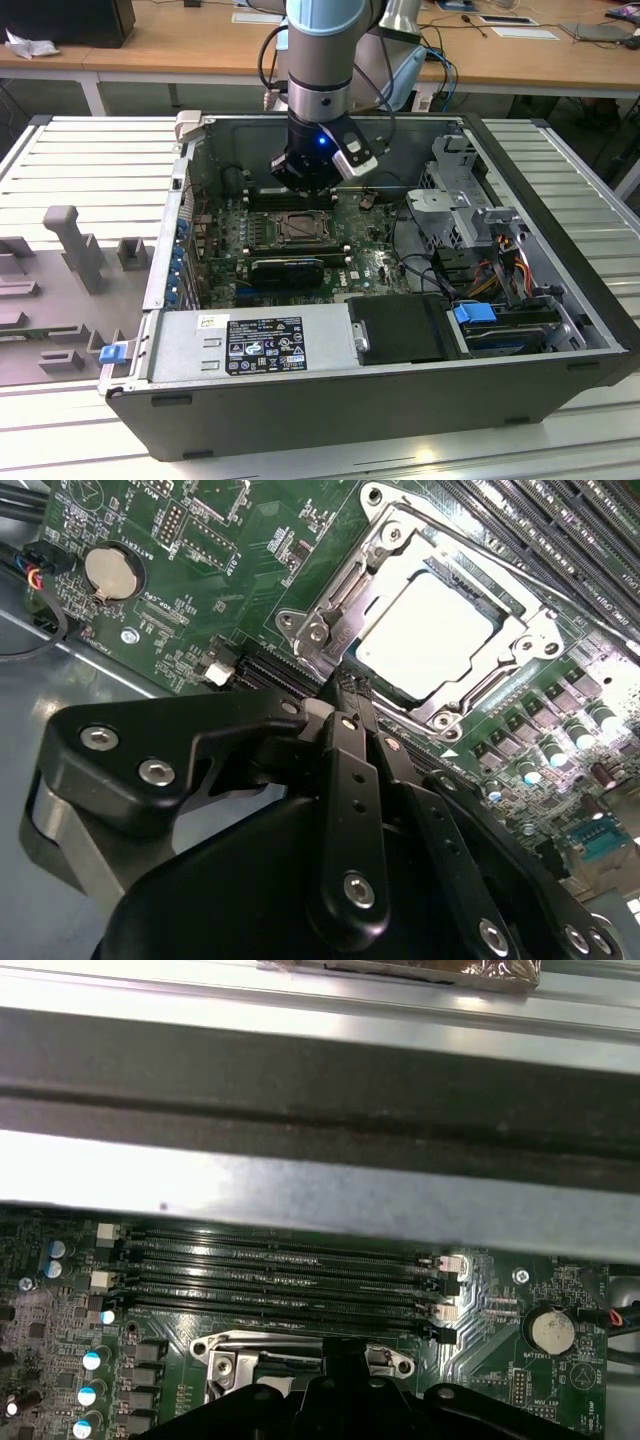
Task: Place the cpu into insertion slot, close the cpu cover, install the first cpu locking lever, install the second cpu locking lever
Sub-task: 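Install the second cpu locking lever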
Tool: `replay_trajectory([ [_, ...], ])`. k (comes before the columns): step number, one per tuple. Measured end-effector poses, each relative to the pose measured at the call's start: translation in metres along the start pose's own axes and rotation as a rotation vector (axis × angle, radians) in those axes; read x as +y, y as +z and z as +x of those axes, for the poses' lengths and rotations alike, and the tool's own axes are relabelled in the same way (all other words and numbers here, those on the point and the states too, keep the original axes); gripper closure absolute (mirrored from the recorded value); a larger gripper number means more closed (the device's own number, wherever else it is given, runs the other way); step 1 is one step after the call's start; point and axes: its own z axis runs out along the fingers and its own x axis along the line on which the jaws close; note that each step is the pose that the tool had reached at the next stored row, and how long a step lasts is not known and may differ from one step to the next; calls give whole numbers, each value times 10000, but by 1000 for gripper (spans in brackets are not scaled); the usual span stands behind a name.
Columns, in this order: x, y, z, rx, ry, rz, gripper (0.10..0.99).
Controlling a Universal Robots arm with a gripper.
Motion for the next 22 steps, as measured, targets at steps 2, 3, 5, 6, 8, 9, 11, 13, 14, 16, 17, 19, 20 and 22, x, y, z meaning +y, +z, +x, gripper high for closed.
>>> replay_trajectory([
  [2,-15,-1,1,-1,0,-1,980],
  [3,-19,-1,0,-1,1,-1,980],
  [5,-24,-2,0,0,1,0,980],
  [6,-26,-6,-1,0,0,0,980],
  [8,-24,-24,-2,0,0,0,980],
  [9,-23,-35,-2,0,0,0,980],
  [11,-20,-66,-3,0,0,0,980],
  [13,-17,-99,-4,0,0,0,980],
  [14,-15,-115,-5,0,1,0,980],
  [16,-12,-145,-6,0,0,0,980],
  [17,-12,-159,-6,-1,-1,-1,980],
  [19,-28,-162,-5,0,-1,-1,980],
  [20,-52,-164,-2,0,1,0,980],
  [22,-80,-167,0,0,1,0,980],
])
